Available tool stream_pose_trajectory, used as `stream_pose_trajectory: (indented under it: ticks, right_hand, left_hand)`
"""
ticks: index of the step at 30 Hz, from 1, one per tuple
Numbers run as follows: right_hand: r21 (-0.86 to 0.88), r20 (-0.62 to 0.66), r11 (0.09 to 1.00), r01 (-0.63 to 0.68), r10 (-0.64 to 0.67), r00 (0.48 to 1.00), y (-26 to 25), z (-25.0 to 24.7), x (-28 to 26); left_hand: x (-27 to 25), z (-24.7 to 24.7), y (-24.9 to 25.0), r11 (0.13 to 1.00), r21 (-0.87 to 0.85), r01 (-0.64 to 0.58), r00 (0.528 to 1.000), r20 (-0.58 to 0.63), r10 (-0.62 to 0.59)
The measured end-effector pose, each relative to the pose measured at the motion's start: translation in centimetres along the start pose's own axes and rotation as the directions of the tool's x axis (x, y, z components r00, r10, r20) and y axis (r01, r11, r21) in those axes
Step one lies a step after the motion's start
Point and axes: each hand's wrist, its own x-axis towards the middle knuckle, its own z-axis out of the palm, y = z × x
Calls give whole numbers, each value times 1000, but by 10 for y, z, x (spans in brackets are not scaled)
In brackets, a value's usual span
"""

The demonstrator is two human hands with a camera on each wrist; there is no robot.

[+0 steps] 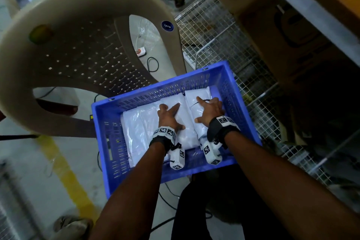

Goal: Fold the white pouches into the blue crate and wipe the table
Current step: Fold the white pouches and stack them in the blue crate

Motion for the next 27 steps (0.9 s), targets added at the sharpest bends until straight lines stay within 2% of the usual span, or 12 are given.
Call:
stream_pose_trajectory:
  ticks: [7,10,14,19,22,24,27]
  right_hand:
    - [-20,60,999,45,-44,997,2,-14,-3]
    - [52,26,997,48,-49,998,-1,-30,-20]
    - [259,-137,958,121,-88,987,-10,-71,-65]
    - [581,-394,774,251,-2,919,-22,-156,-138]
    - [612,-491,722,322,28,871,-17,-214,-189]
    - [589,-556,720,366,32,831,-8,-247,-223]
    - [591,-645,700,402,110,757,14,-291,-260]
  left_hand:
    - [-5,-16,0,1000,-15,-3,999,42,3]
    - [-20,-36,8,996,-79,-45,998,-56,40]
    - [-55,-75,43,958,-209,-198,969,-189,159]
    - [-112,-137,119,835,-360,-416,892,-341,297]
    - [-149,-172,172,745,-413,-524,842,-382,381]
    - [-172,-190,207,682,-448,-578,815,-368,448]
    - [-197,-209,257,595,-500,-630,774,-340,534]
